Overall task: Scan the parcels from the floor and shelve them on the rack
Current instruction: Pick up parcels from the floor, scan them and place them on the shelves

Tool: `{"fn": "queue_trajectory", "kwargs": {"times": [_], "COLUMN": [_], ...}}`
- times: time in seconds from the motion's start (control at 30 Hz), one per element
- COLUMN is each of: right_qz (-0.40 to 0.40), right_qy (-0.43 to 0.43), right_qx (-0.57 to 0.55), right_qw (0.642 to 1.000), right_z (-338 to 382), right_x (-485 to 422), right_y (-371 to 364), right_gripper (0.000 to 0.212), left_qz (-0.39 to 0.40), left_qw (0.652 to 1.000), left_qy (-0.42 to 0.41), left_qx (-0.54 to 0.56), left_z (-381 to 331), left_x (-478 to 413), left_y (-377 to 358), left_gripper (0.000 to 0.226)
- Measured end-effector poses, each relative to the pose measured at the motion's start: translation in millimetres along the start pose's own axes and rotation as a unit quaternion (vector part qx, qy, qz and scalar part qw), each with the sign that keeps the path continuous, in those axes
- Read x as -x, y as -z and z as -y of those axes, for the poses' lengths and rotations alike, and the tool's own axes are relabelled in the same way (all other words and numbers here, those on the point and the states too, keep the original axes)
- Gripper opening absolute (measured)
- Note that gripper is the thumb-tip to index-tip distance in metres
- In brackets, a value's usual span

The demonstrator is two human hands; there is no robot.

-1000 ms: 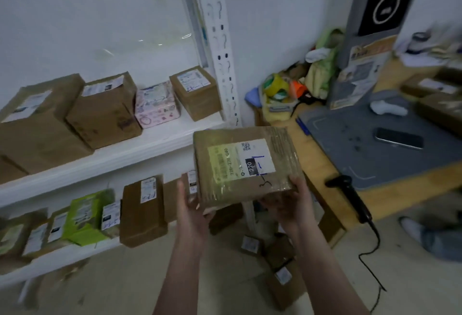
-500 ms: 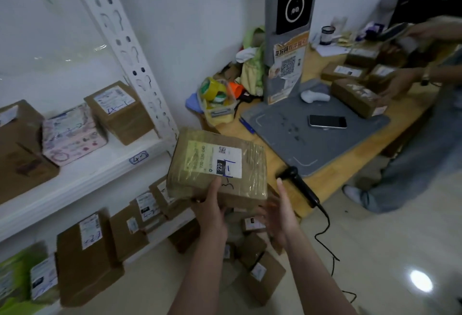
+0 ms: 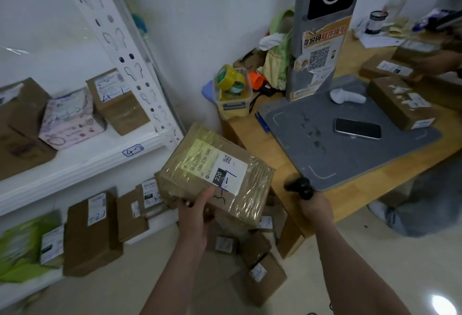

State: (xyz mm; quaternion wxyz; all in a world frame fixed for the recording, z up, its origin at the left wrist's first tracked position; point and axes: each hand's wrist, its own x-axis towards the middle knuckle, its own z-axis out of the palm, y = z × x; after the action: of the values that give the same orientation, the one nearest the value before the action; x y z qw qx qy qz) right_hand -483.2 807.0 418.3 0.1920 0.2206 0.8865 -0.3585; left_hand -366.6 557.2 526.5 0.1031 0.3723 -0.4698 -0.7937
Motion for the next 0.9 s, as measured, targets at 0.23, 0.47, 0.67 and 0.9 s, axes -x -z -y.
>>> {"fn": "queue_trajectory", "kwargs": {"times": [0.23,0.47,0.67,0.9], "right_qz": [0.024,0.111,0.133,0.095], "right_qy": [0.161,0.313,0.352,0.329], "right_qx": [-0.218,-0.266,-0.231,-0.221], "right_qw": [0.962,0.905,0.897,0.913], "right_z": [16.8,40.8,53.1,47.6], "right_x": [48.1,121.0,158.6,178.1], "right_y": [1.7,29.2,18.6,13.7], "right_gripper": [0.033,0.026,0.025,0.011], "left_qz": [-0.016,-0.005,0.017,0.031], "left_qw": [0.997,0.988,0.986,0.981], "left_qy": [-0.039,-0.059,-0.062,-0.086], "left_qx": [-0.057,-0.143,-0.156,-0.173], "left_z": [3.6,7.9,6.7,11.0], "left_x": [0.3,11.1,18.7,27.9], "left_y": [3.8,9.9,17.7,26.3], "left_gripper": [0.101,0.117,0.115,0.104]}}
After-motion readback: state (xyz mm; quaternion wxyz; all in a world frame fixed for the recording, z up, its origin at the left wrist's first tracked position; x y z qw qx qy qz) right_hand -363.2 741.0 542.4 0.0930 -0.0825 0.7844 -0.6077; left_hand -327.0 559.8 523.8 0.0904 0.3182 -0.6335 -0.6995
